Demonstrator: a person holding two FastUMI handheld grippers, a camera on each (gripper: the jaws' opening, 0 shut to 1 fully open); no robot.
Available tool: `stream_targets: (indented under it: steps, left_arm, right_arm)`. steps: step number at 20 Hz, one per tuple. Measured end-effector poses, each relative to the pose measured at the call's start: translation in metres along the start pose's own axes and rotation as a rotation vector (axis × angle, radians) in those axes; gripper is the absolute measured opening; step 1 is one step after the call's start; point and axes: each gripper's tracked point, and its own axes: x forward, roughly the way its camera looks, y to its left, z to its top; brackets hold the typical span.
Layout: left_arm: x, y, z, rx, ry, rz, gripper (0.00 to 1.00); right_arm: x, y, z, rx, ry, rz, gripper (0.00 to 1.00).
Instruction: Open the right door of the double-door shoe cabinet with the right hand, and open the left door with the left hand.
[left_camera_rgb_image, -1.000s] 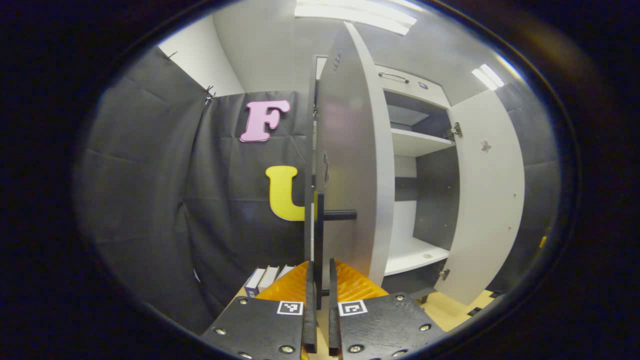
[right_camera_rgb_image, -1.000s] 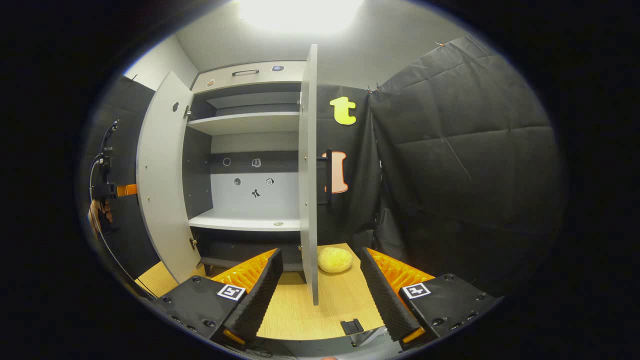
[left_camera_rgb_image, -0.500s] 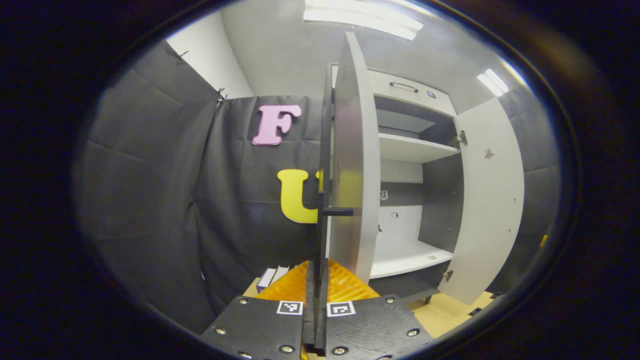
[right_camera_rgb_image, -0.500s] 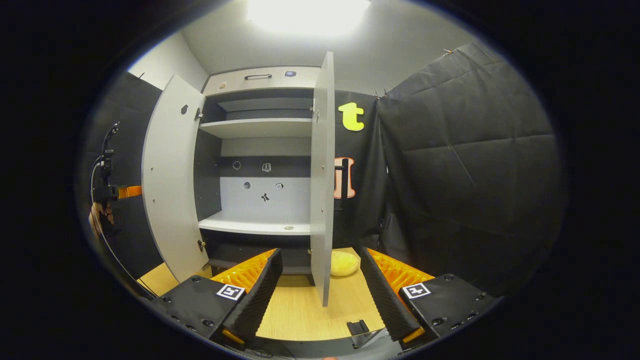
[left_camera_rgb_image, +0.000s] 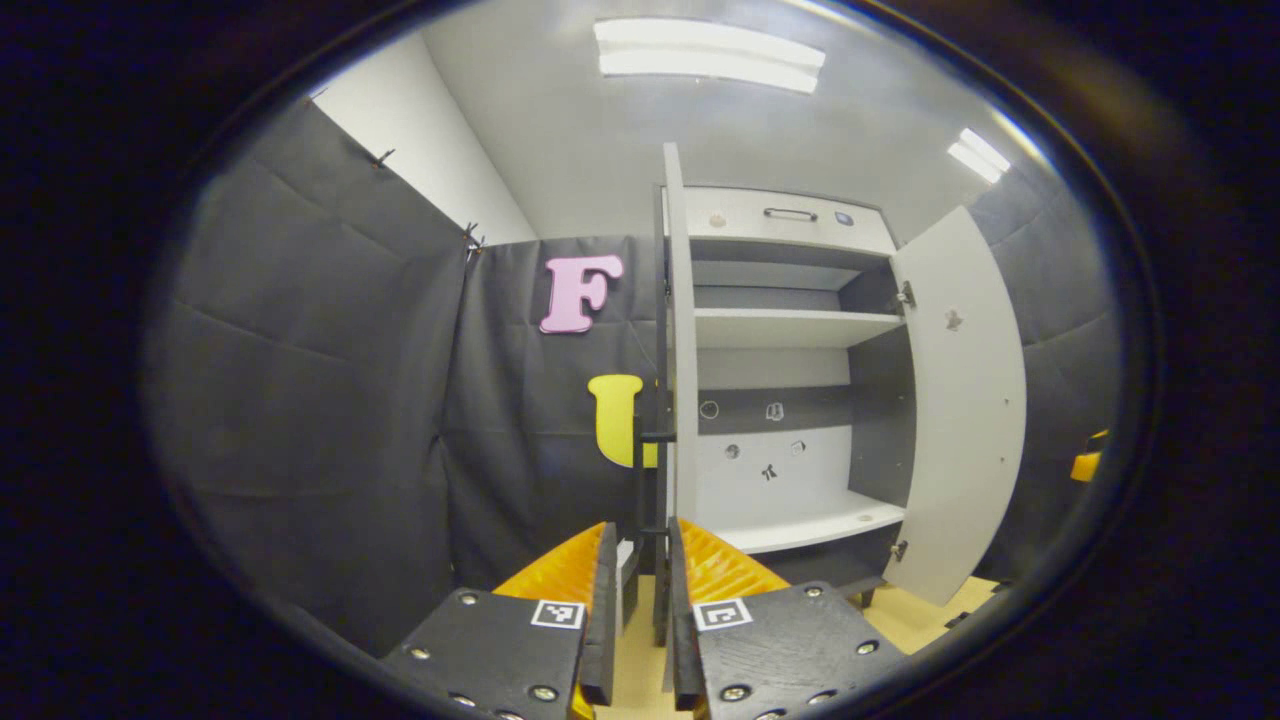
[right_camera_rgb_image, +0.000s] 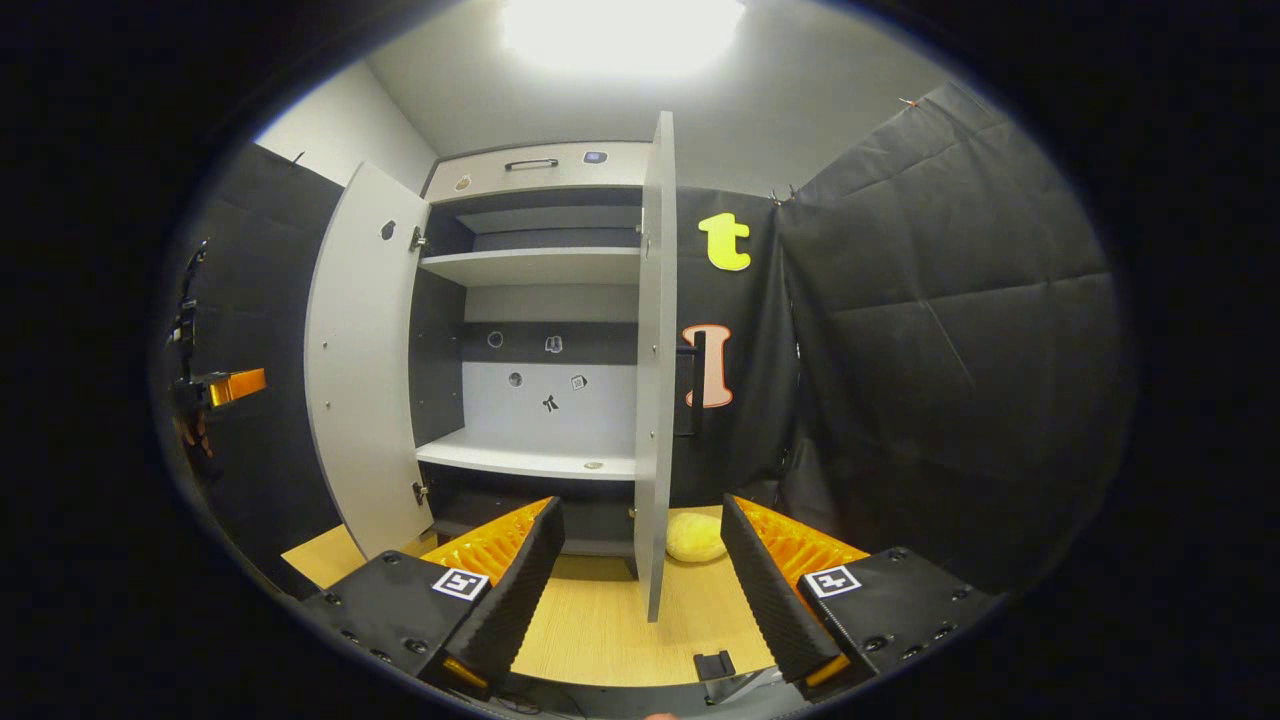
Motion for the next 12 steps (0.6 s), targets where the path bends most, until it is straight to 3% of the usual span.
stream_targets:
  steps: [2, 3, 6, 7, 10, 12]
  left_arm:
    - [-0.016, -0.006, 0.002, 0.025, -0.005, 0.007, 0.29]
    - [-0.025, -0.010, 0.001, 0.032, -0.009, 0.017, 0.30]
    - [-0.048, -0.021, -0.001, 0.035, -0.019, 0.028, 0.50]
    - [-0.053, -0.024, -0.002, 0.031, -0.021, 0.031, 0.50]
    - [-0.068, -0.029, -0.007, 0.016, -0.021, 0.041, 0.94]
    - [-0.074, -0.027, -0.010, 0.015, -0.019, 0.060, 0.94]
  right_arm:
    - [-0.002, -0.004, 0.000, -0.004, -0.002, 0.015, 0.94]
    - [-0.003, -0.006, 0.001, -0.004, -0.007, 0.017, 0.98]
    - [-0.006, -0.014, 0.000, 0.005, -0.017, 0.026, 0.98]
    - [-0.007, -0.015, -0.002, 0.007, -0.018, 0.027, 0.98]
    - [-0.007, -0.015, -0.004, 0.009, -0.022, 0.031, 0.98]
    - [-0.008, -0.016, -0.002, 0.008, -0.037, 0.031, 0.99]
